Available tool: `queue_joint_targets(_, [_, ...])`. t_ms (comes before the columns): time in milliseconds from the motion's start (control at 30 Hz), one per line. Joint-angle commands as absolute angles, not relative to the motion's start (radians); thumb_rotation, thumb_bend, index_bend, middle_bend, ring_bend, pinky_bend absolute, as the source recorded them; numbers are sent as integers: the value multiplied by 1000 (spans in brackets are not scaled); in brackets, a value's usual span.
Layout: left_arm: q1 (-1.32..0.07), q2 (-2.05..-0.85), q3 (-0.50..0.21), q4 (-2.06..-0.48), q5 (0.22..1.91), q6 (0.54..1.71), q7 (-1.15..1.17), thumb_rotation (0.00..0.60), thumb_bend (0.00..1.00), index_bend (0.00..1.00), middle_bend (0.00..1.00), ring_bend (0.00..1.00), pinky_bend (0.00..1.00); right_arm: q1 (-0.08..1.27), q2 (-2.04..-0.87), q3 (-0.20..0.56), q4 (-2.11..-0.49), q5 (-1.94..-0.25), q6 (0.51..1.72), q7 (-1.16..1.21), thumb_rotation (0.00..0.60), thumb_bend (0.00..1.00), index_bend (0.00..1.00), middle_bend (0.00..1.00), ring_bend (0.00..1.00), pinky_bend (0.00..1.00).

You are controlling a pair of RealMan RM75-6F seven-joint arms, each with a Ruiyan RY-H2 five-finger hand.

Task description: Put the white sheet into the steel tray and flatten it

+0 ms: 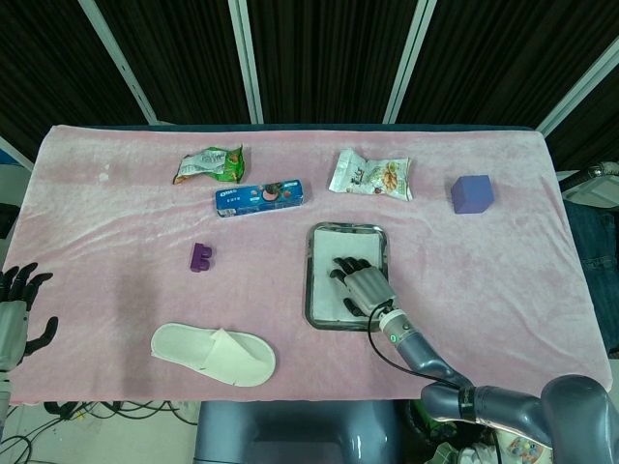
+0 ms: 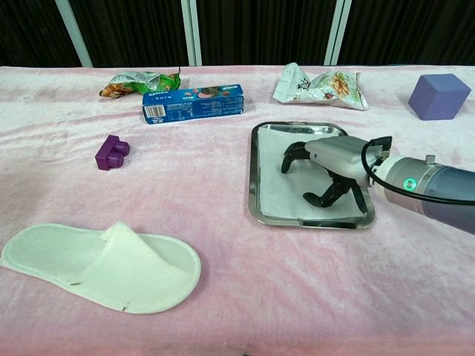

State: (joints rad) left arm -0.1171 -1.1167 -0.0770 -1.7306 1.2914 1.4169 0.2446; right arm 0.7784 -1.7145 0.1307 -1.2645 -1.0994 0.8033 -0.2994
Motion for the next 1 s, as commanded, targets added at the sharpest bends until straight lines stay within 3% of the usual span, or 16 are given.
queue_joint_targets(33, [-118, -1117, -77, -1731, 1291, 1416, 245, 600, 378, 190, 63, 0, 0, 778, -1715, 131, -1264, -1100, 806, -300, 600, 325, 287, 99, 116, 178])
queue_joint_targets(633, [-118, -1117, -78, -1725, 1292, 1418, 246, 600, 378, 190, 63, 0, 0, 753, -1675, 147, -1329, -1136, 876, -281, 600, 324, 287, 99, 116, 178])
queue_joint_targets(833, [-118, -1116, -79, -1724, 1295, 1421, 243, 600, 378, 189, 63, 0, 0, 719, -1585, 121, -1412, -1181, 925, -297, 600, 324, 285, 96, 115, 178])
queue_joint_targets(1000, [-115, -1116, -79, -1723, 1303, 1430, 239, 600, 378, 189, 63, 0, 0, 633, -1435, 84, -1554, -1204, 1021, -295, 600, 306, 259, 94, 116, 178])
